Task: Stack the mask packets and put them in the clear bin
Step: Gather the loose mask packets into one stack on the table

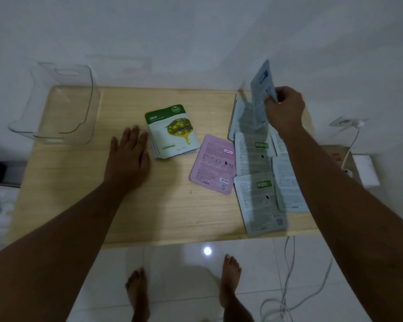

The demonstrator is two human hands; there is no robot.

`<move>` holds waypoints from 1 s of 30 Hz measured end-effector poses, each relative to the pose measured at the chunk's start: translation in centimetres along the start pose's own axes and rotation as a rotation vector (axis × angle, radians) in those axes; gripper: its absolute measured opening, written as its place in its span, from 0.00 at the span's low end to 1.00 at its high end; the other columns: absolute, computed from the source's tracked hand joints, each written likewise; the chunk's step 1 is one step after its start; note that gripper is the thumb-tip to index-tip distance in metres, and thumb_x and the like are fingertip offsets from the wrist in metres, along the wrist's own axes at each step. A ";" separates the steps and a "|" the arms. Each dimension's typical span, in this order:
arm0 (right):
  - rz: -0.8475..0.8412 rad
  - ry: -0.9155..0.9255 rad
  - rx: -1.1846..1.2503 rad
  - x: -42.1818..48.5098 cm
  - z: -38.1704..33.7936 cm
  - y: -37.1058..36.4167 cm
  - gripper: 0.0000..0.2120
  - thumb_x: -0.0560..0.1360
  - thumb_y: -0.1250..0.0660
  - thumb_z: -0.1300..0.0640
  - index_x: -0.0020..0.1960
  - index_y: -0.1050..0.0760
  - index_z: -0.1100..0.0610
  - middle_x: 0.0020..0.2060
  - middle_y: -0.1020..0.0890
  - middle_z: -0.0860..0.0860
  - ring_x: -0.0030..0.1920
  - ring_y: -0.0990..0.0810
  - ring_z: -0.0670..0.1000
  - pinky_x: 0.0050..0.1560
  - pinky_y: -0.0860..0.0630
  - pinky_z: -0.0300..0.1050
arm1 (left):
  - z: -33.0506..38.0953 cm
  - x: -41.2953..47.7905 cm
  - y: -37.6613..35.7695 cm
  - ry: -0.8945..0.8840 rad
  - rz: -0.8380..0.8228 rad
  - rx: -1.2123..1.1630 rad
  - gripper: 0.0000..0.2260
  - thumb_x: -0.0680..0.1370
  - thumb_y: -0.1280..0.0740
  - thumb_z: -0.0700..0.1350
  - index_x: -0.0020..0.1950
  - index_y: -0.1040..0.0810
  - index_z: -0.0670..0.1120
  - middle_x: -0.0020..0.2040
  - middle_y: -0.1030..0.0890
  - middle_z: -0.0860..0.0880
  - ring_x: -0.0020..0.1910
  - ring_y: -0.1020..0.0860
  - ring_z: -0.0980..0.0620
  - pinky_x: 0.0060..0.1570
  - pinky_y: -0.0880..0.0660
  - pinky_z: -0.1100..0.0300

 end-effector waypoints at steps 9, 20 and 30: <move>-0.347 0.277 -0.282 -11.0 -12.0 -13.0 0.10 0.77 0.36 0.56 0.55 0.20 0.56 0.48 0.25 0.56 0.42 0.23 0.54 0.39 0.31 0.43 | -0.5 -0.1 -0.2 0.000 -0.038 0.011 0.28 0.80 0.50 0.52 0.79 0.40 0.43 0.81 0.42 0.41 0.81 0.47 0.41 0.76 0.52 0.39; -0.560 0.326 -0.424 -16.3 -13.4 -20.0 0.25 0.75 0.35 0.40 0.61 0.26 0.59 0.61 0.27 0.60 0.62 0.26 0.59 0.59 0.26 0.53 | -0.6 0.0 -0.4 -0.009 -0.042 0.002 0.28 0.80 0.50 0.52 0.79 0.38 0.43 0.81 0.41 0.41 0.80 0.45 0.40 0.75 0.51 0.38; -0.271 -0.049 -0.441 -4.5 -3.7 -8.6 0.28 0.74 0.33 0.42 0.68 0.31 0.54 0.64 0.29 0.59 0.66 0.28 0.60 0.61 0.27 0.56 | -0.7 -0.1 -0.5 0.004 -0.012 -0.003 0.28 0.80 0.50 0.52 0.79 0.38 0.43 0.81 0.41 0.42 0.81 0.46 0.42 0.76 0.52 0.39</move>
Point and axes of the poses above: each hand's wrist, its own x-axis towards the middle knuckle, its own y-axis out of the back of the hand, z = x × y, the point moved 9 cm from there along x, towards the middle knuckle
